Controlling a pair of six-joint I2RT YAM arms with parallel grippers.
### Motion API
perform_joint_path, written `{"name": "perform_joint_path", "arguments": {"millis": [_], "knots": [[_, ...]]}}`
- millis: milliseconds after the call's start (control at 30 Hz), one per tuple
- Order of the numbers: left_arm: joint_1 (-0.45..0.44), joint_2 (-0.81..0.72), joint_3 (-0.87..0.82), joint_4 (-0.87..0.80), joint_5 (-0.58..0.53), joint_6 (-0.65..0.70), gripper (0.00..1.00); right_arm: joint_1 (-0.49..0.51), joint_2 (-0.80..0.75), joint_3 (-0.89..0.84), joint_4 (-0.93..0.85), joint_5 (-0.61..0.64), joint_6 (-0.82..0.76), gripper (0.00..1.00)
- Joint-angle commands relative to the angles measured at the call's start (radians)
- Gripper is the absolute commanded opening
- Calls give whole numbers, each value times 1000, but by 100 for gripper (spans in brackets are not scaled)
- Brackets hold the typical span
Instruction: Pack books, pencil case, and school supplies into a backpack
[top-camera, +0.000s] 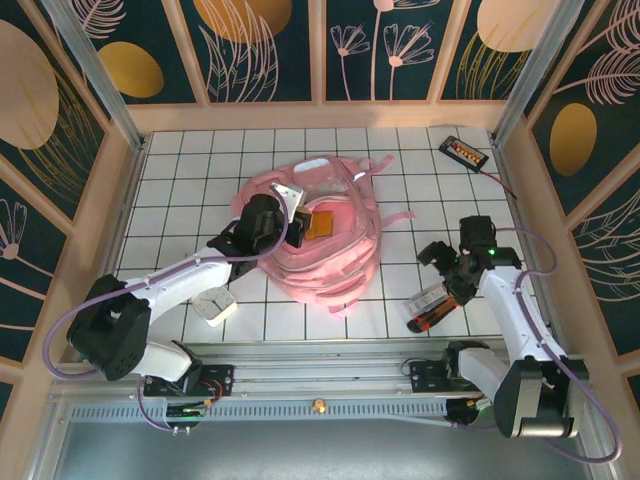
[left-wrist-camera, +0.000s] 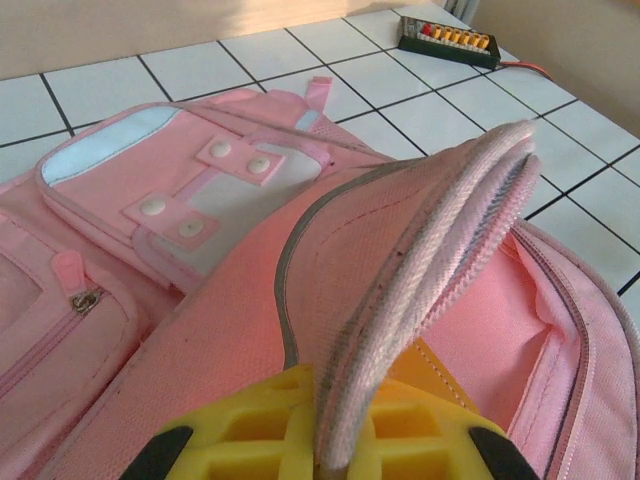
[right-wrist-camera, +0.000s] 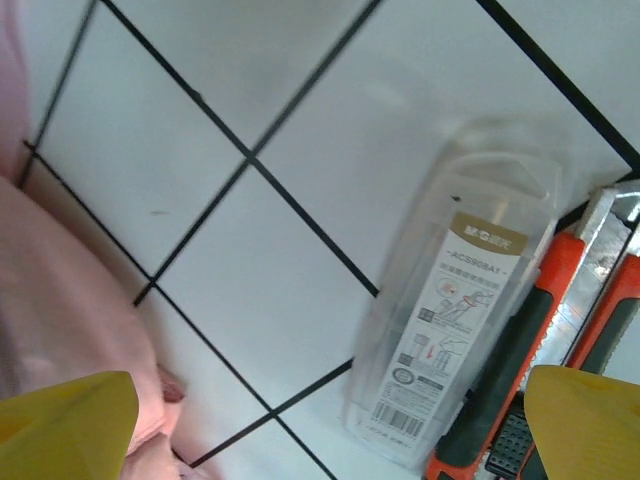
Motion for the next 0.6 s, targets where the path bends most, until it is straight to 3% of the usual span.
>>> {"name": "perform_joint_path", "arguments": {"millis": [0, 567], "knots": [[-2, -39, -15, 106, 13, -2, 0, -7, 37, -26, 31, -35, -10, 99], [-3, -45, -33, 107, 7, 11, 0, -7, 166, -129, 205, -79, 14, 99]]}}
